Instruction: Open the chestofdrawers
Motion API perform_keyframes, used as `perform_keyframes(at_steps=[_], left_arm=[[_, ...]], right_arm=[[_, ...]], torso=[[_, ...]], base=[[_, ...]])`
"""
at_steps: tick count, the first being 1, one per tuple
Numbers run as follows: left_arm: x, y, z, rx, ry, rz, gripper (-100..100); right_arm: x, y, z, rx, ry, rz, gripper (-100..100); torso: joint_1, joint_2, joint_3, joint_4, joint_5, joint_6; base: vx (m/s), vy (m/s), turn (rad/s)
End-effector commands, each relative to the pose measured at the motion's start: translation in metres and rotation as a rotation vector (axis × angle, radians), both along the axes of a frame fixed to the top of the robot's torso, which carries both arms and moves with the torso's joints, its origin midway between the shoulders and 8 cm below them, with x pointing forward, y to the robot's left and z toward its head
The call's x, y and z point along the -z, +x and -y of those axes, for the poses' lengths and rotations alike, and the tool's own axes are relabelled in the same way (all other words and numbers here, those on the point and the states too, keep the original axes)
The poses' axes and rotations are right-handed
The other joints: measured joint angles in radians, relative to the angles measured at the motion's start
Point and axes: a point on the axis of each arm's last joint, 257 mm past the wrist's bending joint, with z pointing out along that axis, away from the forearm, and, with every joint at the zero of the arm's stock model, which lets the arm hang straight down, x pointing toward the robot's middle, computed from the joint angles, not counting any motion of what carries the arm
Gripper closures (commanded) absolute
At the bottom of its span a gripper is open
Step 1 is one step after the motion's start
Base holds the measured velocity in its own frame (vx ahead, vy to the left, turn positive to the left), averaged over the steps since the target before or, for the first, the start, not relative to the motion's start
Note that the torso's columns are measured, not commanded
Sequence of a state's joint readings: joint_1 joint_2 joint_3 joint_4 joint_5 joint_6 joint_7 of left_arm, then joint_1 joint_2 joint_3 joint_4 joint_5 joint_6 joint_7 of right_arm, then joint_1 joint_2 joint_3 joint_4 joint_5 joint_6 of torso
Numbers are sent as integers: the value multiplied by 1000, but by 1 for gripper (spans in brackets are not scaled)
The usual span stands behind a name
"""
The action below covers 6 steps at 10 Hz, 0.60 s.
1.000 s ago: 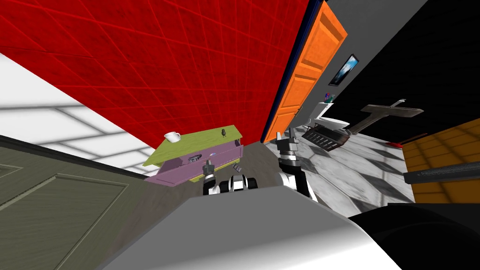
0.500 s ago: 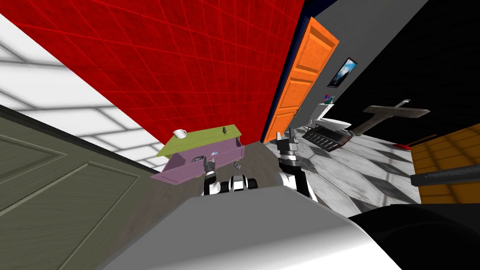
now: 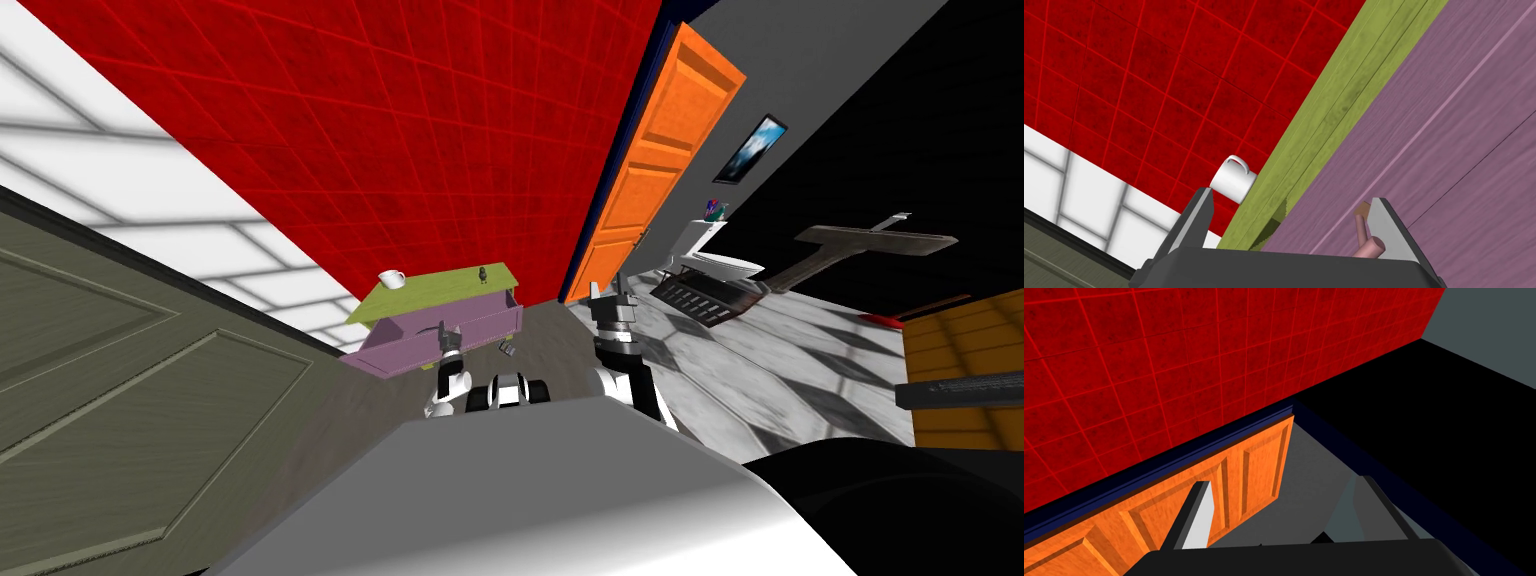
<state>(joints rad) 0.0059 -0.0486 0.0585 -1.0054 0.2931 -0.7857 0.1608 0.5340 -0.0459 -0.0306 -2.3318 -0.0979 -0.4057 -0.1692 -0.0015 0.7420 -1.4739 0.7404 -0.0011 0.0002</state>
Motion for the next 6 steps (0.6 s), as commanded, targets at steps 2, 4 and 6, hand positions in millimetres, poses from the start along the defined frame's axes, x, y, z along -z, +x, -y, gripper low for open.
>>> perform_keyframes(at_steps=[2,4,6], left_arm=[[-18,24,5,21,-1,3,-100],[-5,16,4,18,-5,-28,0],[0,14,4,19,-6,-41,0]], right_arm=[[0,0,0,0,0,0,0],[0,0,0,0,0,0,0],[0,0,0,0,0,0,0]], torso=[[-2,2,1,3,-2,-1],[-2,3,2,4,-3,-1],[0,-1,-1,1,-1,-1]], base=[[-54,-5,16],[-8,-1,2],[0,0,0]])
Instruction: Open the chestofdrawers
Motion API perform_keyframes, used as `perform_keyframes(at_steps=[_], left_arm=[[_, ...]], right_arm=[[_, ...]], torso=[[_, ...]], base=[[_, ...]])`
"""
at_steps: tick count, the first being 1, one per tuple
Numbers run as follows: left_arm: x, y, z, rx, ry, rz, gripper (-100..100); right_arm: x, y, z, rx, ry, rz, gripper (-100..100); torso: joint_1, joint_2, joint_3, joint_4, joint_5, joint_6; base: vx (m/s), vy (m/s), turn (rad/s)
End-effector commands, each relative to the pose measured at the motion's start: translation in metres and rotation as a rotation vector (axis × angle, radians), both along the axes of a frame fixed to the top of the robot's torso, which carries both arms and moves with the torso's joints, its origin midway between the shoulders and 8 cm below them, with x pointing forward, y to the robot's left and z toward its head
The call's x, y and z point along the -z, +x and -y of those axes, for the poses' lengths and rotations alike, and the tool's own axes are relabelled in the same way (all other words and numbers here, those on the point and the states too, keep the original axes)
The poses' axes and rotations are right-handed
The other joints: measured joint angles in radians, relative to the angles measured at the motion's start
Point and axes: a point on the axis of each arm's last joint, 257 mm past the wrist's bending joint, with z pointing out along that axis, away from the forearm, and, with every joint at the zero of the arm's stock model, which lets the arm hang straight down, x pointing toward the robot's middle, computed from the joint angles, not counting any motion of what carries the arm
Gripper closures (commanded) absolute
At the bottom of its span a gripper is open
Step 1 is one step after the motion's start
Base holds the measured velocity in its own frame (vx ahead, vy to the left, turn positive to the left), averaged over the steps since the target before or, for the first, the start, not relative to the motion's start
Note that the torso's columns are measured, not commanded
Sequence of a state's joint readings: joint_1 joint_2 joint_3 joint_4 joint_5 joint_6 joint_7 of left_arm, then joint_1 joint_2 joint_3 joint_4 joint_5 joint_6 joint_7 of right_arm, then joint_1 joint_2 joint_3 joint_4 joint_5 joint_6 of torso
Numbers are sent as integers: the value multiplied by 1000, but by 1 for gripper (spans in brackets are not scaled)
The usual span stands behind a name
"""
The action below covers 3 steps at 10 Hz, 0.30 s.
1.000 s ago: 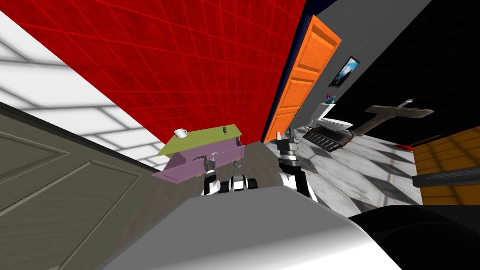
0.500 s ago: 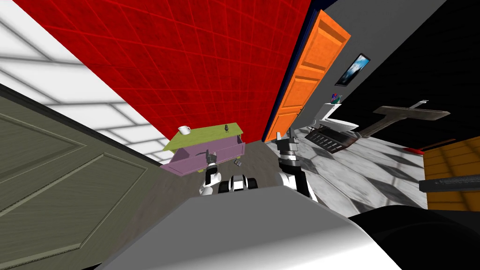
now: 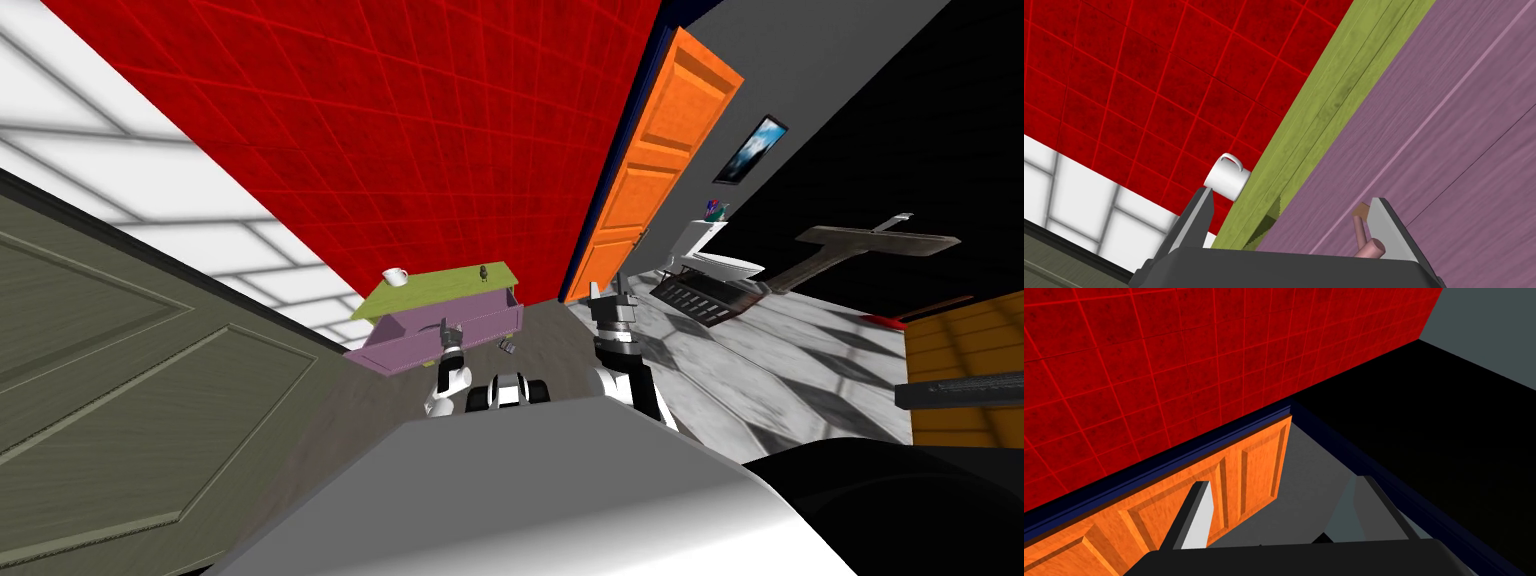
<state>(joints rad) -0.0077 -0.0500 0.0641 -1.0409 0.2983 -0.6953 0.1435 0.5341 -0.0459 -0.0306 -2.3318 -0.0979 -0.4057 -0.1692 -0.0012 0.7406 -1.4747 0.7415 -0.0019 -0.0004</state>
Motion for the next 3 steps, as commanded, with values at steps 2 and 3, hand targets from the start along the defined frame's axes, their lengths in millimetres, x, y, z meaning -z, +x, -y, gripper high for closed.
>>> perform_keyframes(at_steps=[2,3], left_arm=[[2,-1,0,0,-1,-6,0],[3,-1,0,0,-1,-8,0]], right_arm=[[0,0,0,0,0,0,0],[0,0,0,0,0,0,0]], torso=[[1,-2,-1,-2,1,0],[1,-2,-1,-2,1,0]], base=[[0,0,0],[0,0,0]])
